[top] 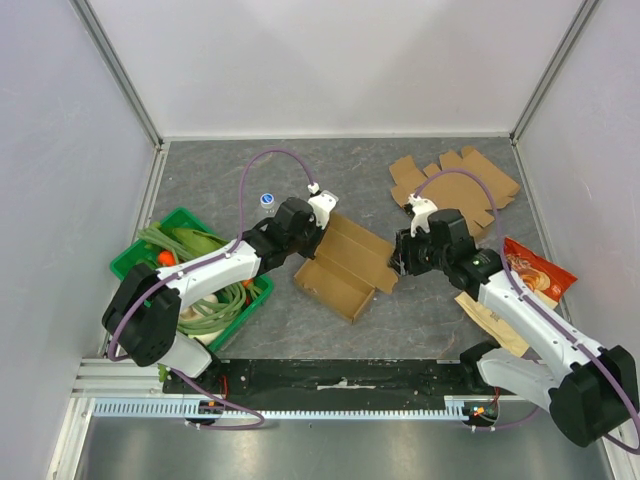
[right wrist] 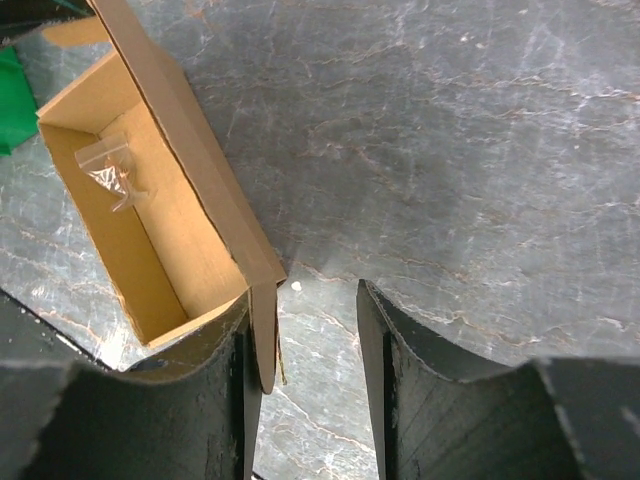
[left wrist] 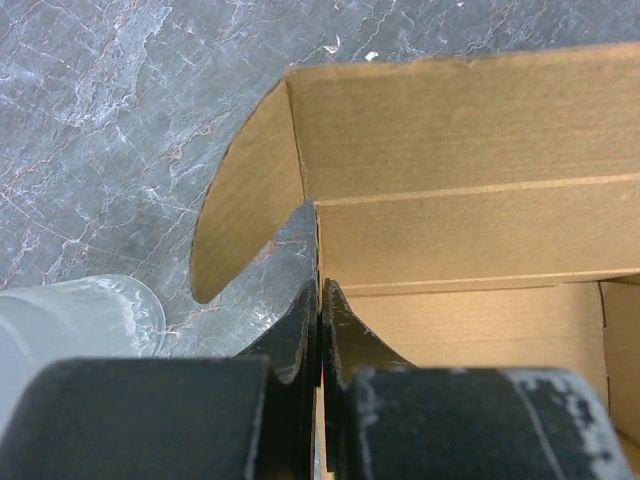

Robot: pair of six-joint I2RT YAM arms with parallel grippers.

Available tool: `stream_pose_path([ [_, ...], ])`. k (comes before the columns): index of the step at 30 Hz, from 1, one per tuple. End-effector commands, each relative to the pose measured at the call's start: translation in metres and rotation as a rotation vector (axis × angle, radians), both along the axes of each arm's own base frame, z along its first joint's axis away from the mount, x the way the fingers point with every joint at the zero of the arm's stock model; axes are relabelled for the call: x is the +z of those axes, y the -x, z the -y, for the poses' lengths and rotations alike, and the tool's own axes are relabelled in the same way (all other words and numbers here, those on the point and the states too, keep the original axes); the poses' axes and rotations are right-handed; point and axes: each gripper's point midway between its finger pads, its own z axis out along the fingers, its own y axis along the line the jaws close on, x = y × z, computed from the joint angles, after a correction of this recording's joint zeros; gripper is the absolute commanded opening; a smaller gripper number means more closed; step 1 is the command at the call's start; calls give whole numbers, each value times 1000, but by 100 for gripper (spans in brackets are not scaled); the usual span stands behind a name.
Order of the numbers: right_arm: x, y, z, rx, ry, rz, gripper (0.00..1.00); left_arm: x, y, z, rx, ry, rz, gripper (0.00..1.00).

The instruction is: Fold the paper box

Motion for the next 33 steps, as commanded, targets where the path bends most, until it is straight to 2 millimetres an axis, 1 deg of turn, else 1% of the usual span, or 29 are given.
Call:
stream_pose_path([
  [1, -10, 14, -12, 56, -32, -40, 48, 21, -5, 4, 28, 63, 37, 2],
  [5, -5, 23, -19, 86, -78, -50, 52, 20, -5, 3, 30, 64, 33, 2],
  [8, -7, 23, -17, 60, -79, -51, 48, 21, -4, 4, 31, 70, 32, 2],
  [11, -15, 22, -18, 45, -75, -74, 40, 21, -3, 6, 38, 82, 23, 2],
  [13, -17, 23, -23, 43, -82, -71, 29, 23, -2, 7, 52, 93, 21, 2],
  [14, -17, 23, -24, 19, -84, -74, 18, 25, -3, 8, 74, 110, 14, 2],
  [15, -16, 16, -20, -24, -61, -51, 13, 28, -6, 5, 112, 112, 24, 2],
  [16, -14, 14, -19, -46, -45, -35, 6, 32, -5, 7, 149, 143, 16, 2],
  [17, -10, 10, -16, -103, -44, -35, 0, 34, -7, 7, 182, 159, 16, 2],
  [18, -1, 4, -15, -140, -47, -8, 0, 37, -10, 2, 235, 166, 30, 2],
  [19, 4, -7, -6, -216, -28, 30, 0, 41, -10, 5, 278, 210, 18, 2],
  [20, 10, -13, -3, -282, -44, 34, 0, 45, -11, 6, 302, 230, 23, 2],
  [21, 21, -21, -1, -327, -53, 61, 0, 48, -15, 3, 349, 239, 46, 2],
  [22, 23, -26, -1, -349, -53, 68, 0, 54, -16, 8, 388, 287, 56, 2],
  [23, 26, -34, 8, -420, -33, 102, 0, 55, -18, 8, 417, 305, 67, 2],
  [24, 33, -41, 7, -475, -69, 104, 0, 56, -22, 3, 466, 311, 92, 2],
  [25, 28, -45, 7, -500, -58, 92, 0, 55, -22, 4, 497, 333, 85, 2],
  [26, 30, -52, 14, -565, -46, 109, 0, 60, -27, 7, 513, 373, 105, 2],
  [27, 35, -57, 14, -606, -66, 108, 0, 58, -30, 4, 545, 374, 115, 2],
  [28, 32, -60, 13, -622, -58, 107, 0, 57, -32, 4, 573, 396, 114, 2],
  [29, 37, -67, 16, -656, -61, 142, 0, 56, -35, 4, 587, 410, 118, 2],
  [30, 33, -68, 19, -677, -49, 162, 0, 51, -38, 4, 605, 411, 122, 2],
  [31, 30, -68, 17, -679, -47, 175, 0, 46, -39, 6, 615, 424, 112, 2],
  [32, 32, -72, 15, -690, -76, 201, 0, 42, -39, 7, 622, 425, 106, 2],
  [33, 21, -71, 22, -720, -57, 211, 0, 39, -41, 7, 633, 433, 110, 2],
])
